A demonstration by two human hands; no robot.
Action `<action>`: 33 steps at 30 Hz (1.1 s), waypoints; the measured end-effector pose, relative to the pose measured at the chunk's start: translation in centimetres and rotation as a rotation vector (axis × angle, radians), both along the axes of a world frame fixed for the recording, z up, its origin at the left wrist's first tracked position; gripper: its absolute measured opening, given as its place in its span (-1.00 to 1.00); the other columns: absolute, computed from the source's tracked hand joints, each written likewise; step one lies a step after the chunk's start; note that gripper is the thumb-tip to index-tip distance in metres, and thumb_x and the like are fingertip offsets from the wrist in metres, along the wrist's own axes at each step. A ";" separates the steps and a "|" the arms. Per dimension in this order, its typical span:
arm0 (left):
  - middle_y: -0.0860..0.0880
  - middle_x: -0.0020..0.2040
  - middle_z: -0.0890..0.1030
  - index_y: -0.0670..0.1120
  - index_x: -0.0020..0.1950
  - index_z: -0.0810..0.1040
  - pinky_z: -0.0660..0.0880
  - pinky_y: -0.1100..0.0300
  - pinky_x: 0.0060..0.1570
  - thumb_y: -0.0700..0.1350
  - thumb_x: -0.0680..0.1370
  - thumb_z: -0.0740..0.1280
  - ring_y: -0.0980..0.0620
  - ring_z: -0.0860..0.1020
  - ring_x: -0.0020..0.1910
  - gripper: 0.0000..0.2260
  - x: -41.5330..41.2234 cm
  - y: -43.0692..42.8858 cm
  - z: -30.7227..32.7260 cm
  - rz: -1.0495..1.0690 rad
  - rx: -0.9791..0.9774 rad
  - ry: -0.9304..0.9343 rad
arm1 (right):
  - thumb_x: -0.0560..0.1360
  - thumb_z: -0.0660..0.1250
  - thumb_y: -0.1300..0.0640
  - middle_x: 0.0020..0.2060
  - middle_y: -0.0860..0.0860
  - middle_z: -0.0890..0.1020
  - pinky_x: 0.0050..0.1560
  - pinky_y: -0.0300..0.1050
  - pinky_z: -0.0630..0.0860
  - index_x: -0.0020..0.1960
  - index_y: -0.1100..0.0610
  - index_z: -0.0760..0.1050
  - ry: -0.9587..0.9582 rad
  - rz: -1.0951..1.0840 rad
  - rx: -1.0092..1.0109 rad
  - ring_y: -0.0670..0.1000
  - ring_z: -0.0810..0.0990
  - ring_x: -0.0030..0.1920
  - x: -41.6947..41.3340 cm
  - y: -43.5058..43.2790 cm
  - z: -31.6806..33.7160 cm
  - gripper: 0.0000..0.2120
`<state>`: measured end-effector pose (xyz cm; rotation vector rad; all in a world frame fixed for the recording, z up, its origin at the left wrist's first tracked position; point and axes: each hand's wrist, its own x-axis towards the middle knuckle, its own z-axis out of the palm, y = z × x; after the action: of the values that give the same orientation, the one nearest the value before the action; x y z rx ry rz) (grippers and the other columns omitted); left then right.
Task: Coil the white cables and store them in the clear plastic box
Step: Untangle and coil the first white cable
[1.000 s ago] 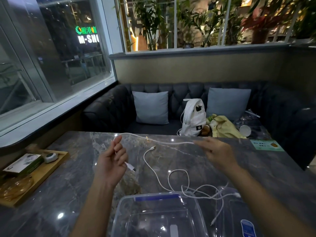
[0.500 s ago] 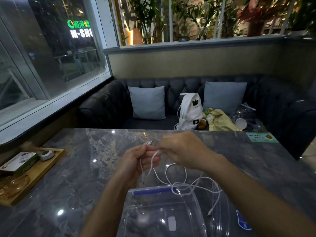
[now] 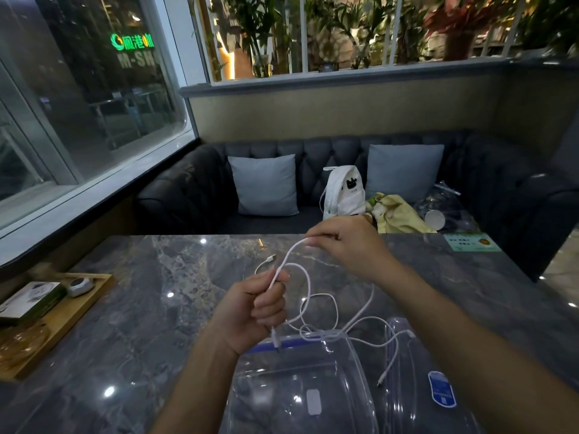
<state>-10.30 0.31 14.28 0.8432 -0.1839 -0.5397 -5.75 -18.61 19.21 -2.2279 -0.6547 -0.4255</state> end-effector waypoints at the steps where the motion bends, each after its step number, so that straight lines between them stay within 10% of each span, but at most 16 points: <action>1: 0.06 -0.59 0.16 -0.19 -0.22 0.57 0.06 0.35 -0.64 -0.14 0.32 0.50 0.15 0.06 -0.65 -0.83 0.0 0.2 0.0 -0.024 -0.003 -0.001 | 0.39 0.41 0.01 -0.25 -0.07 0.68 -0.13 -0.03 0.53 -0.09 0.06 0.66 0.028 0.002 0.013 -0.10 0.60 -0.21 0.2 -0.2 -0.2 -0.84; 5: 0.07 -0.57 0.10 -0.11 -0.32 0.50 0.06 0.35 -0.65 -0.03 0.32 0.52 0.14 0.04 -0.64 -0.75 0.0 0.4 0.2 -0.089 0.044 -0.009 | 0.39 0.43 0.06 -0.40 -0.18 0.58 -0.27 -0.31 0.44 -0.09 0.08 0.66 0.170 0.093 0.071 -0.24 0.51 -0.38 0.5 -0.3 -1.3 -0.86; 14: 0.13 -0.58 0.26 -0.08 -0.32 0.47 0.04 0.36 -0.63 -0.05 0.43 0.29 0.23 0.16 -0.63 -0.84 -0.1 0.2 0.1 -0.004 0.241 -0.112 | 0.50 0.30 0.14 -0.35 0.08 0.58 -0.24 -0.20 0.37 -0.11 0.17 0.62 0.428 0.345 0.026 -0.04 0.46 -0.36 -0.5 -0.1 -1.9 -0.85; 20: 0.10 -0.60 0.18 0.01 -0.50 0.27 0.02 0.33 -0.61 0.12 0.44 0.24 0.15 0.09 -0.62 -0.63 -0.6 -1.2 1.0 0.169 0.596 -0.158 | 0.53 0.23 0.25 -0.39 0.07 0.56 -0.32 -0.28 0.48 -0.12 0.24 0.56 0.605 0.403 0.474 -0.08 0.51 -0.40 -2.3 1.8 -2.6 -0.85; 27: 0.07 -0.66 0.01 -0.03 -0.67 0.19 -0.08 0.30 -0.64 -0.10 0.44 0.18 0.10 -0.06 -0.64 -0.54 0.0 -2.7 -0.1 0.353 -0.129 0.117 | 0.36 0.33 0.21 -0.56 -0.02 0.39 -0.57 -0.32 0.31 -0.33 0.18 0.42 1.087 0.448 1.201 -0.16 0.22 -0.62 -3.4 3.0 -5.4 -0.87; 33: -0.02 -0.57 0.41 -0.18 -0.35 0.52 0.33 0.26 -0.36 -0.06 0.46 0.18 0.08 0.36 -0.57 -0.73 0.7 -1.4 0.0 0.111 0.121 0.086 | 0.44 0.30 0.28 -0.59 -0.03 0.38 -0.62 -0.35 0.17 -0.32 0.23 0.43 0.976 0.330 0.956 -0.16 0.20 -0.62 -2.0 0.6 -4.5 -0.83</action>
<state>-9.58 -1.07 14.27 0.9398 -0.0255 -0.4848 -7.73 -18.03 14.74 -1.1403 -0.1797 0.4469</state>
